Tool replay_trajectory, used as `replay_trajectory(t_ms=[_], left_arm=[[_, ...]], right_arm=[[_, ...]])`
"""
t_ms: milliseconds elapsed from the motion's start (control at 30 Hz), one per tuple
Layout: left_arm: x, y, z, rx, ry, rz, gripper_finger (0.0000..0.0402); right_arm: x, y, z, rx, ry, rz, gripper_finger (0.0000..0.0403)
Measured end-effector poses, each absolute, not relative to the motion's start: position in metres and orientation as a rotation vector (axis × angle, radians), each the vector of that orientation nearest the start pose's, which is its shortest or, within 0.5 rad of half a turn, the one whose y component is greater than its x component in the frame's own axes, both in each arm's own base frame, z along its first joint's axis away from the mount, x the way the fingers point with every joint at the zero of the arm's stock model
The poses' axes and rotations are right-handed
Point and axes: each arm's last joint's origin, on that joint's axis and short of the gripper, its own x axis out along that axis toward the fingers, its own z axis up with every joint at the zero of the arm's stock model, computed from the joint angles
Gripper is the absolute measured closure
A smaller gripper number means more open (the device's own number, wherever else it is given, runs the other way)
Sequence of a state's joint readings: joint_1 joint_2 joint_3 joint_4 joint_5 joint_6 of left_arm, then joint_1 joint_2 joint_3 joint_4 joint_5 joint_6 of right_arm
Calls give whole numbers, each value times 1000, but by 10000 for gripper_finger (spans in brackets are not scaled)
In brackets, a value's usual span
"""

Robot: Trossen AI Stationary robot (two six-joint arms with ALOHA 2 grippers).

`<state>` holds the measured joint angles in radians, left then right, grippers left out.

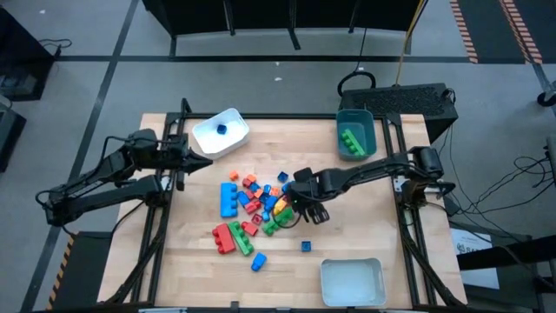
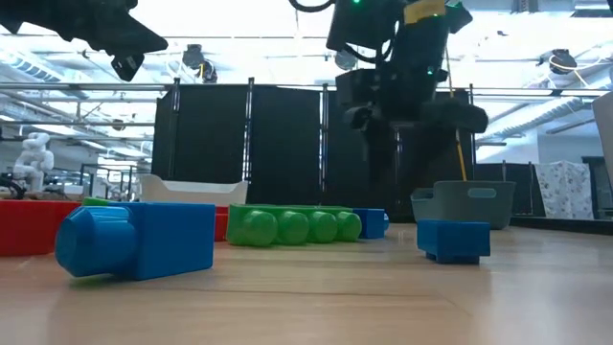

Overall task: Sort blocks by size
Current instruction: Put the 1 stud blue game piece into the gray bin

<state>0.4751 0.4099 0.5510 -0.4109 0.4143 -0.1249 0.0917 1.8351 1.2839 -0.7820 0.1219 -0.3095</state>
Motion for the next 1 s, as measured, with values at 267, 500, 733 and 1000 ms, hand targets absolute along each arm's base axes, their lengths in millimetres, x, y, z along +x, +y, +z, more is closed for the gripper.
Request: replay_trajectory(t_ms=[267,500,733,1000], left_arm=[[97,37,277,-226,243,78,391],[96,36,273,-233,282,81,391],[95,37,271,-238,305,110,391],[95,38,271,-231,306,150,391]], right_arm=[[358,26,188,-452,1253,232,135],[367,17,163,-429,1289,262,139],[374,18,136,-445,1330,314,150],[372,19,138,-371,1349,260,298]])
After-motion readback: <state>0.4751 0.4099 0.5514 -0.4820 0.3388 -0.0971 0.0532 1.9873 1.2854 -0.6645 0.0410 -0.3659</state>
